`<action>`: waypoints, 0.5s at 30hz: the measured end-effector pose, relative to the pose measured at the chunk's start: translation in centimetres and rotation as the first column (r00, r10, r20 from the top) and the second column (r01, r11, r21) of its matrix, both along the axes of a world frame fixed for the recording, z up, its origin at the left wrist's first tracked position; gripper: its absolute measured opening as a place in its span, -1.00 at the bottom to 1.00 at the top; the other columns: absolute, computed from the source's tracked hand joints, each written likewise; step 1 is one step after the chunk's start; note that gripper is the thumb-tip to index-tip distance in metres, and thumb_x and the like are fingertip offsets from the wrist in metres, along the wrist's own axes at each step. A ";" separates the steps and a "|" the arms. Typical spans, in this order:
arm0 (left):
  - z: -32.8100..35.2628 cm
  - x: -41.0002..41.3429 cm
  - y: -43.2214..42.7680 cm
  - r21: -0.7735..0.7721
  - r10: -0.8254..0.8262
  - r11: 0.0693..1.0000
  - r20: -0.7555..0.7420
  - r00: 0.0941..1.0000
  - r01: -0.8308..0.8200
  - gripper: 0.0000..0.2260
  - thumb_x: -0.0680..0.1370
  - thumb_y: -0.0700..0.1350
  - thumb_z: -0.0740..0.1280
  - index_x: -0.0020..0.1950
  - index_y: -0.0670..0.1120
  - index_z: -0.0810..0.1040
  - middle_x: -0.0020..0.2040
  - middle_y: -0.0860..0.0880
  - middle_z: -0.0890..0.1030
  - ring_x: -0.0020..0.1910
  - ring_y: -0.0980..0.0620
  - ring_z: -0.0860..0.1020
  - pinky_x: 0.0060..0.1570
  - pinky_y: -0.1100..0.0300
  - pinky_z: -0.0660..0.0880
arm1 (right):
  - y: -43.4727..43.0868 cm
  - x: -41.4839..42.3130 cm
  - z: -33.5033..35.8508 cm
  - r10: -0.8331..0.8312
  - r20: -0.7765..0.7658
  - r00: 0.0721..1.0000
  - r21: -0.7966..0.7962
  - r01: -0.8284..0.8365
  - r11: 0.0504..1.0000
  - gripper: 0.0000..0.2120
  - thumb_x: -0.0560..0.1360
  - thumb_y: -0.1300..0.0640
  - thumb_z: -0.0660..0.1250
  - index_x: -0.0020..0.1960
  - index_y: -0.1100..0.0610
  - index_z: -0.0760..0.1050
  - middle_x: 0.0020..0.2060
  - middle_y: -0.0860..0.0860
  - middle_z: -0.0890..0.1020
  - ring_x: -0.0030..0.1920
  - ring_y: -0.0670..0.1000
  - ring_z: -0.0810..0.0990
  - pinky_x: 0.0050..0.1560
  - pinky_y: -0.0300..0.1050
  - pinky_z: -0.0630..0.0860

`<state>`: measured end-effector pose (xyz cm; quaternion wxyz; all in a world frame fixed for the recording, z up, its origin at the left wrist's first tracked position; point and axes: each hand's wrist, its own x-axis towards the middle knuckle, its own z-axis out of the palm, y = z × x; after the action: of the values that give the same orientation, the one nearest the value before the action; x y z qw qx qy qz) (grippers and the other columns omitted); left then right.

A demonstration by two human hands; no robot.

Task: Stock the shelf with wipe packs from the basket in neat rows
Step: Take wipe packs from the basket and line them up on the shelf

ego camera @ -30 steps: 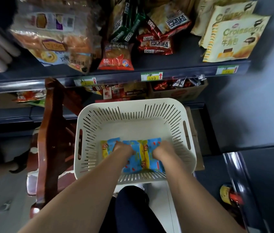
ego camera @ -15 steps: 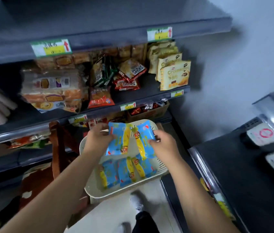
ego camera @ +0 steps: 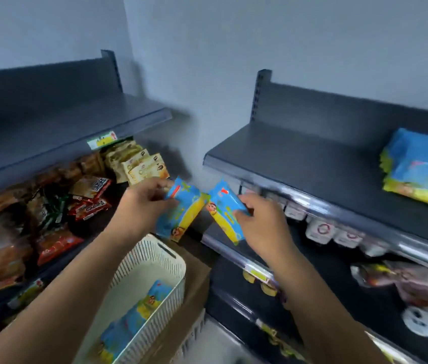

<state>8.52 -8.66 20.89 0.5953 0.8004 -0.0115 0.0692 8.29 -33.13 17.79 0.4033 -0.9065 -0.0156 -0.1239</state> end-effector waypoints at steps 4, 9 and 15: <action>4.2 0.4 -6.4 0.065 -0.234 0.971 0.078 0.969 0.229 -0.79 0.47 -0.35 0.50 0.05 -0.14 0.67 -0.04 -0.17 0.72 -0.09 -0.04 0.68 -0.03 0.02 0.65 | -7.0 -3.1 4.1 -0.197 0.118 0.973 0.031 0.195 0.980 -0.81 0.49 0.21 0.35 0.05 0.06 0.67 -0.19 0.00 0.69 -0.18 0.09 0.62 -0.14 0.03 0.58; 8.8 0.0 -15.9 0.068 -0.407 0.913 0.107 0.907 0.402 -0.75 0.48 -0.41 0.46 0.05 -0.11 0.68 -0.09 0.00 0.76 -0.12 0.04 0.71 -0.04 0.14 0.65 | -15.7 -6.7 7.2 -0.324 0.215 0.921 0.101 0.309 0.946 -0.82 0.49 0.25 0.35 0.01 0.08 0.67 -0.21 -0.02 0.67 -0.22 0.07 0.62 -0.18 0.07 0.59; 10.9 -2.2 -29.1 0.140 -0.527 0.849 0.156 0.836 0.509 -0.73 0.49 -0.36 0.48 -0.01 0.02 0.69 -0.10 0.03 0.75 -0.12 0.06 0.72 -0.08 0.18 0.66 | -27.8 -11.5 9.5 -0.340 0.397 0.853 0.017 0.363 0.931 -0.76 0.53 0.25 0.41 0.16 0.06 0.67 -0.02 -0.08 0.70 -0.01 -0.05 0.60 -0.02 -0.36 0.45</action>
<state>6.29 -37.78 31.83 0.5501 0.7839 -0.2872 -0.0199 -3.25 -60.96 27.34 0.3359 -0.8618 0.0662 -0.3743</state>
